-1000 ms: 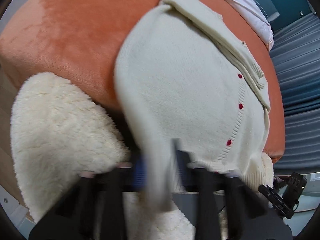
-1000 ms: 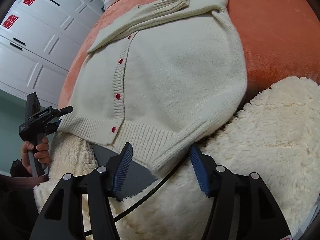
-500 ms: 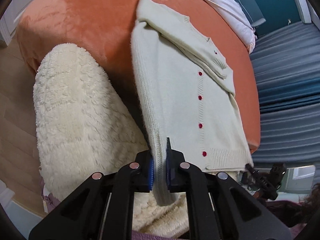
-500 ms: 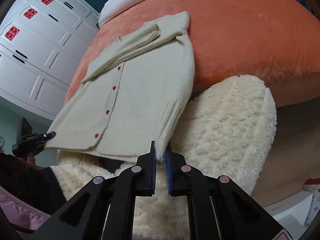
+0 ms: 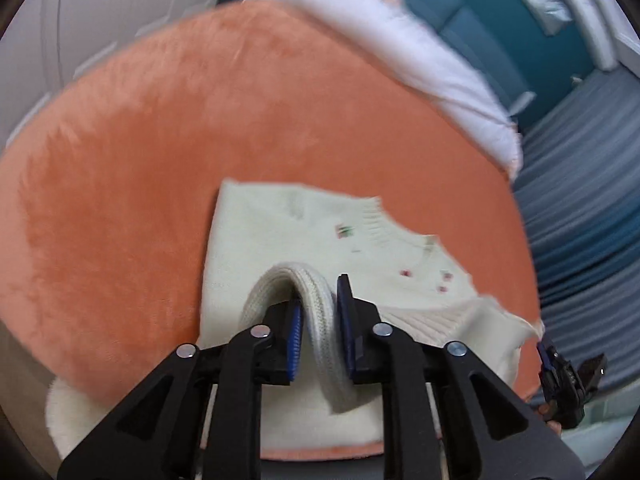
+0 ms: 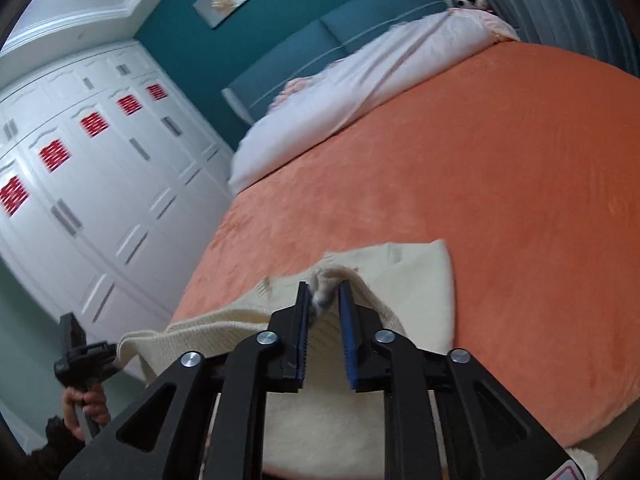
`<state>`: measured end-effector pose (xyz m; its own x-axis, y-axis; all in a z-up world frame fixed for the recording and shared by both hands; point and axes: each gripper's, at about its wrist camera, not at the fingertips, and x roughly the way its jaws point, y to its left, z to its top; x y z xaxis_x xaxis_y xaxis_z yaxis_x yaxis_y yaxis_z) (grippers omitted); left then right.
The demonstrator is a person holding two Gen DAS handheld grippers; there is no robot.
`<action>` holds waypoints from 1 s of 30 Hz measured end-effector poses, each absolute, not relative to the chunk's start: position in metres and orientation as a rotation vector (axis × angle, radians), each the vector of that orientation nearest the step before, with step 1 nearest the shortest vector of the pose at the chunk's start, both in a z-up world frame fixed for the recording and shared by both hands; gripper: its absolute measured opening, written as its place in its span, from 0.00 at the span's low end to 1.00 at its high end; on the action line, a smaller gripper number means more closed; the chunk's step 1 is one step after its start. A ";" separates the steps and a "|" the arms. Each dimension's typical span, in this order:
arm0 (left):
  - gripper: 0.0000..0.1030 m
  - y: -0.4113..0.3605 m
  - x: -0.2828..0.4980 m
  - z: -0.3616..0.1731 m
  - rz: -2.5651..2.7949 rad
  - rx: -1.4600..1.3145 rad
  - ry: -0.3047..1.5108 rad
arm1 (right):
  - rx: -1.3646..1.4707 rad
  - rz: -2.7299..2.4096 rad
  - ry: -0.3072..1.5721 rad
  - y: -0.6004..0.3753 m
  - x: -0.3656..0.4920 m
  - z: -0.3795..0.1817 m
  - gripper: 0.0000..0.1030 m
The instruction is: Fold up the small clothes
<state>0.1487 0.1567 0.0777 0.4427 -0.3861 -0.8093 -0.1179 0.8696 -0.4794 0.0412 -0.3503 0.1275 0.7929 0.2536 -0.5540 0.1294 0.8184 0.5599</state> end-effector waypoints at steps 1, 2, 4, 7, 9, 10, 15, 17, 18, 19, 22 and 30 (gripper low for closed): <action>0.18 0.160 0.156 0.066 -0.141 -0.551 1.151 | 0.656 -0.006 0.678 -0.356 0.053 0.116 0.24; 0.19 0.162 0.156 0.059 -0.126 -0.584 1.154 | 0.705 -0.048 0.681 -0.360 0.057 0.108 0.24; 0.33 0.165 0.144 0.063 -0.101 -0.566 1.091 | 0.785 -0.041 0.633 -0.360 0.049 0.101 0.30; 0.67 0.165 0.116 0.090 -0.047 -0.435 0.938 | 0.716 -0.065 0.619 -0.351 0.026 0.100 0.50; 0.79 0.163 0.113 0.096 -0.065 -0.377 0.890 | 0.623 -0.070 0.653 -0.346 0.019 0.095 0.51; 0.81 0.160 0.117 0.094 -0.090 -0.366 0.901 | 0.572 -0.073 0.678 -0.342 0.020 0.092 0.52; 0.83 0.151 0.151 0.069 -0.127 -0.306 0.990 | 0.446 -0.062 0.763 -0.338 0.053 0.074 0.63; 0.82 0.148 0.166 0.052 -0.117 -0.340 1.031 | 0.420 -0.056 0.800 -0.332 0.067 0.065 0.64; 0.82 0.148 0.171 0.044 -0.121 -0.369 1.055 | 0.410 -0.060 0.828 -0.332 0.081 0.058 0.64; 0.80 0.147 0.173 0.037 -0.141 -0.396 1.072 | 0.408 -0.057 0.852 -0.333 0.089 0.051 0.64; 0.29 0.141 0.182 0.023 -0.166 -0.404 1.130 | 0.397 -0.056 0.927 -0.329 0.113 0.030 0.63; 0.08 0.146 0.172 0.102 -0.262 -0.427 0.935 | 0.444 0.033 0.720 -0.326 0.085 0.096 0.08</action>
<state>0.1717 0.1461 0.1022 0.5714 -0.3970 -0.7183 0.0335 0.8858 -0.4629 0.0853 -0.3259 0.0958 0.7551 0.1801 -0.6304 0.1208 0.9068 0.4038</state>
